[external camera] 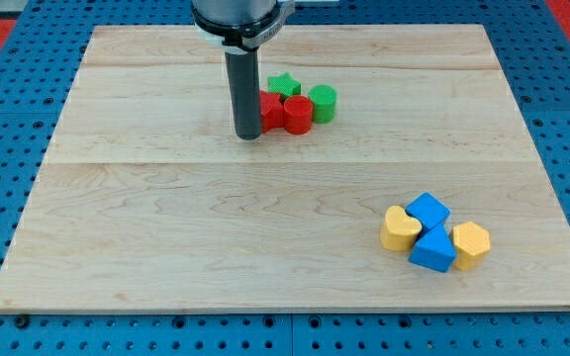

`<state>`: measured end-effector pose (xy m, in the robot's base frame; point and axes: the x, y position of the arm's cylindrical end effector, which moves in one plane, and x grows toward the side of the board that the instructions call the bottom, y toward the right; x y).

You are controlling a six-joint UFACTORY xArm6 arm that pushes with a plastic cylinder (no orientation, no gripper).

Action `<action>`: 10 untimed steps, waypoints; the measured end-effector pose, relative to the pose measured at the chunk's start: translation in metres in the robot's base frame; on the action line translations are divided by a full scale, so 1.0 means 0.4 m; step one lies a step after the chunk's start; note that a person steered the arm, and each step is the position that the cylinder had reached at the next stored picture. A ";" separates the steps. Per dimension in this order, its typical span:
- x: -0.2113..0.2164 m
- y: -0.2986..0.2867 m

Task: Push the blue triangle to the top left corner of the board

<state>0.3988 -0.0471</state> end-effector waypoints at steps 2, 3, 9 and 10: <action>0.015 0.039; 0.188 0.133; 0.466 0.590; 0.443 0.366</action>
<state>0.5761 0.0991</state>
